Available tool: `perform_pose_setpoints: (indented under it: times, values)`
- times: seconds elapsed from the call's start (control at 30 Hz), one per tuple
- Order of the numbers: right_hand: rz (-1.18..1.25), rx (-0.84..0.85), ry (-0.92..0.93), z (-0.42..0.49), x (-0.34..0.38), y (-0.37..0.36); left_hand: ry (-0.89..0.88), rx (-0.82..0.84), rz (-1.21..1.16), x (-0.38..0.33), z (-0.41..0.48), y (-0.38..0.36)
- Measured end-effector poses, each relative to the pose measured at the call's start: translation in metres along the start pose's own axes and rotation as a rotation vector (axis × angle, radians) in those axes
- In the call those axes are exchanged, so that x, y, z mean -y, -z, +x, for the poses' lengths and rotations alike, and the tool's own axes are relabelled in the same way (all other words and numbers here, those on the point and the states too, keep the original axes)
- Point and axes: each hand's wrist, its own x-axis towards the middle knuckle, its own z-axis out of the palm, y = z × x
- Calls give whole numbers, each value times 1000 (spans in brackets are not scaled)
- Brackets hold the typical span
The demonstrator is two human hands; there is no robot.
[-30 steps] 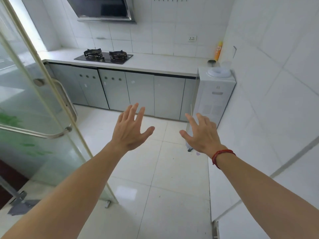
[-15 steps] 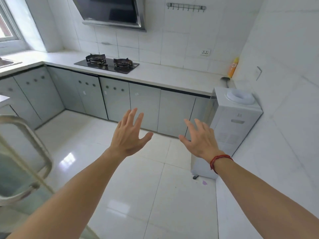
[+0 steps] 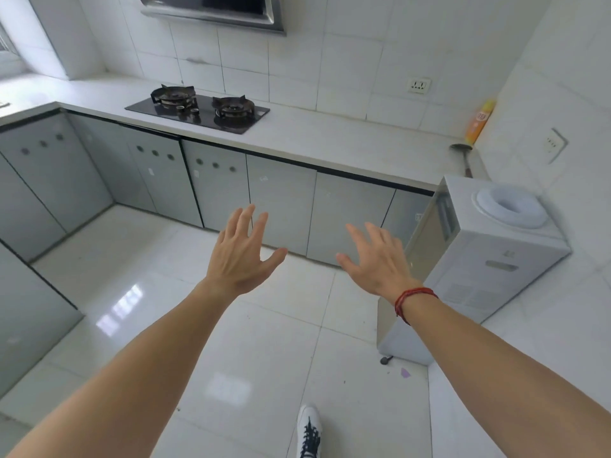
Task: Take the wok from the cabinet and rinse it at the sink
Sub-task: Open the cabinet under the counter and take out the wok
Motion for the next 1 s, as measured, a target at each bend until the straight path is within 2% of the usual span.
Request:
perform_pose_setpoints:
  times: [0.47,0.7,1.0]
  values:
    - [55,62,-16,229,-78,-43,37,48,83,19,227,-58]
    - [80,60,-22,295,-102,-56,4,89,121,23,303,-85]
    - [49,112,-102,350,-116,-85,-67,127,44,36,381,-131]
